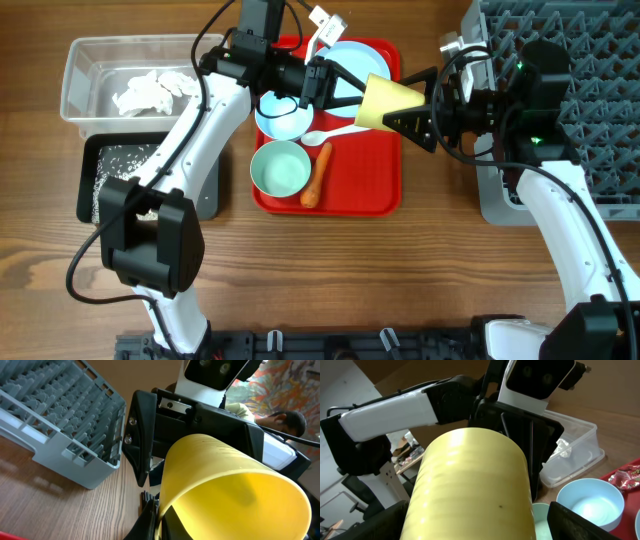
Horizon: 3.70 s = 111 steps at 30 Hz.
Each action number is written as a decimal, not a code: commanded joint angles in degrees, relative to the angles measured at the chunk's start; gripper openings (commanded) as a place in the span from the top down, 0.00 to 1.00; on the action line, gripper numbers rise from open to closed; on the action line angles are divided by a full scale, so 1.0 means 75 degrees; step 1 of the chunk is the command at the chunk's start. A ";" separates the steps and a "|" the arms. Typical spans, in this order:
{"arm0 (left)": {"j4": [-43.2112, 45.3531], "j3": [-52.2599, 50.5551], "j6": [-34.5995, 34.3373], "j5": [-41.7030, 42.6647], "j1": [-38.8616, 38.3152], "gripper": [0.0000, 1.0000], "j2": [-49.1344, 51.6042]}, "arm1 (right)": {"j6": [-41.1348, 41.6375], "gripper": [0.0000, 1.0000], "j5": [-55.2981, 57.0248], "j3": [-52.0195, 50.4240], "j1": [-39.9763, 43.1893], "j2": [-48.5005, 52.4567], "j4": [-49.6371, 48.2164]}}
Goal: Sort waste into correct bins and load items into the dishwasher rack
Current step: 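Hand the yellow cup from the left gripper to the right gripper, then carry the yellow cup right over the dish rack with right gripper, then lower the yellow cup into the dish rack and open right gripper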
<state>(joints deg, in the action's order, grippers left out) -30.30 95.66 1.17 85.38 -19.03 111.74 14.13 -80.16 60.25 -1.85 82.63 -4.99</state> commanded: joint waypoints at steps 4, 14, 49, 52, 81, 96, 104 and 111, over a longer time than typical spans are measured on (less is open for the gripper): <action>0.0245 0.0105 0.0009 0.0067 0.0023 0.96 -0.0184 | 0.0122 0.13 -0.0245 0.0029 -0.0032 0.0058 -0.0044; 0.0254 0.0105 0.0012 0.0064 0.0023 0.96 -0.0184 | 0.0119 0.30 -0.0239 0.0029 -0.0032 0.0058 -0.0047; -0.0699 0.0105 0.0012 -0.3302 0.0455 0.69 -0.0184 | 0.0210 0.41 -0.0026 0.0029 0.1384 0.0055 0.0289; -0.0781 0.0102 0.0012 -0.3620 0.0452 0.69 -0.0184 | 0.0198 0.41 0.0131 0.0029 0.1501 0.0055 0.0274; -0.1084 0.0090 0.0009 -0.7583 -0.0487 0.68 -0.0175 | -0.0283 0.41 0.8620 0.2696 0.2256 -0.0493 0.6239; -0.1443 0.0090 0.0012 -0.8661 -0.0242 0.68 -0.0178 | 0.0012 0.41 1.1028 0.3436 0.2876 -0.0431 0.9850; -0.1428 0.0090 0.0012 -0.8717 -0.0160 0.68 -0.0175 | -0.0085 0.42 1.1033 0.3246 0.3969 -0.0329 1.0194; -0.1428 0.0090 0.0012 -0.8717 -0.0160 0.68 -0.0163 | -0.0096 0.44 1.1118 0.3246 0.4229 0.0195 1.0107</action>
<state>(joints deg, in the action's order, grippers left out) -41.06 95.66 0.97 20.78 -20.60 111.74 13.58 1.69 85.10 29.65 81.25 71.09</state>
